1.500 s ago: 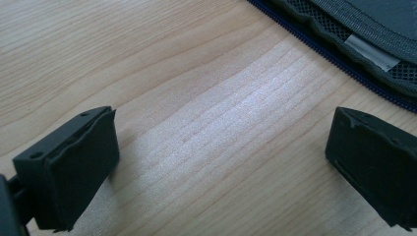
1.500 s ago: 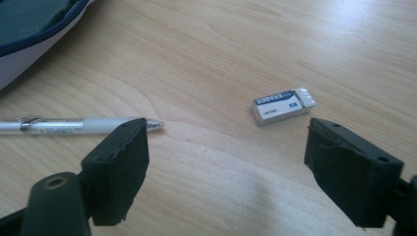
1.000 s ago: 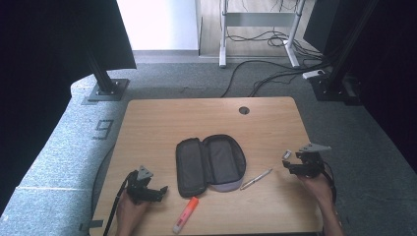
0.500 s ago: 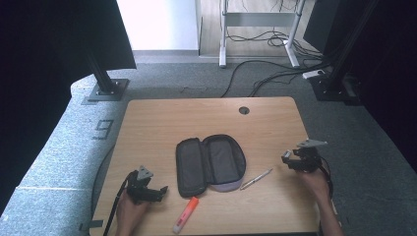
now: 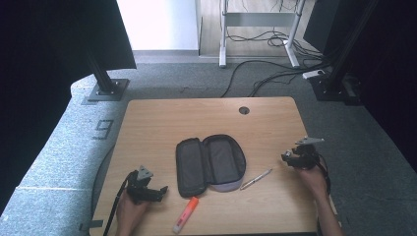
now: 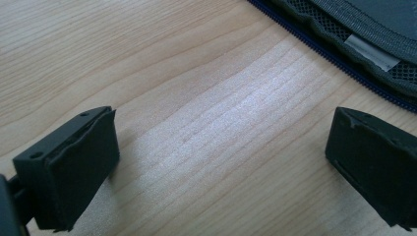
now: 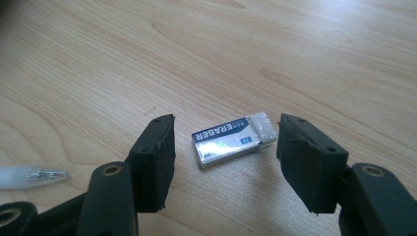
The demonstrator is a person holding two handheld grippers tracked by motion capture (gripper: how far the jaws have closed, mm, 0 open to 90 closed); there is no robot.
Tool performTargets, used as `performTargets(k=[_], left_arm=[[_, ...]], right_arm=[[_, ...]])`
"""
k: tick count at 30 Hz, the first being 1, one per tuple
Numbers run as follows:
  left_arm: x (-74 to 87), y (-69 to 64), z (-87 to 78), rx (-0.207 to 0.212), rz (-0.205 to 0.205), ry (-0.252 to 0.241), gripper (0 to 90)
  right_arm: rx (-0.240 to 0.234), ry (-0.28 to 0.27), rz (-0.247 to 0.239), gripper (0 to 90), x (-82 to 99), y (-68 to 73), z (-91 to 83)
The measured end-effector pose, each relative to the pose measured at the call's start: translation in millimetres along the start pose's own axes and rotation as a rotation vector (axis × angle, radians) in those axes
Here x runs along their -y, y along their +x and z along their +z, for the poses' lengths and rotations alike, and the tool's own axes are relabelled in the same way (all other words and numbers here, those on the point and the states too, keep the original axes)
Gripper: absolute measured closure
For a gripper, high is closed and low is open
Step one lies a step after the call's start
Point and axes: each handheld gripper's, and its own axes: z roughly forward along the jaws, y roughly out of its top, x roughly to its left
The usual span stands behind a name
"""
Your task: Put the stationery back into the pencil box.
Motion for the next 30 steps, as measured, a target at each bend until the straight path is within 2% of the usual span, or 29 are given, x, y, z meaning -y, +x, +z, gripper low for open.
performTargets(k=[8,17,21,30], left_arm=[[0.0,0.0,0.0,0.0,0.0,0.0,0.0],[0.0,0.0,0.0,0.0,0.0,0.0,0.0],[0.0,0.0,0.0,0.0,0.0,0.0,0.0],[0.0,0.0,0.0,0.0,0.0,0.0,0.0]], right_arm=[[-0.014,0.015,-0.001,44.2,2.3,-2.0,9.3],[-0.038,-0.003,0.015,60.6,2.5,-1.8,9.7],[-0.047,-0.009,0.027,61.0,3.4,-2.9,9.3],[-0.035,-0.005,0.02,65.6,2.7,-3.5,8.3]])
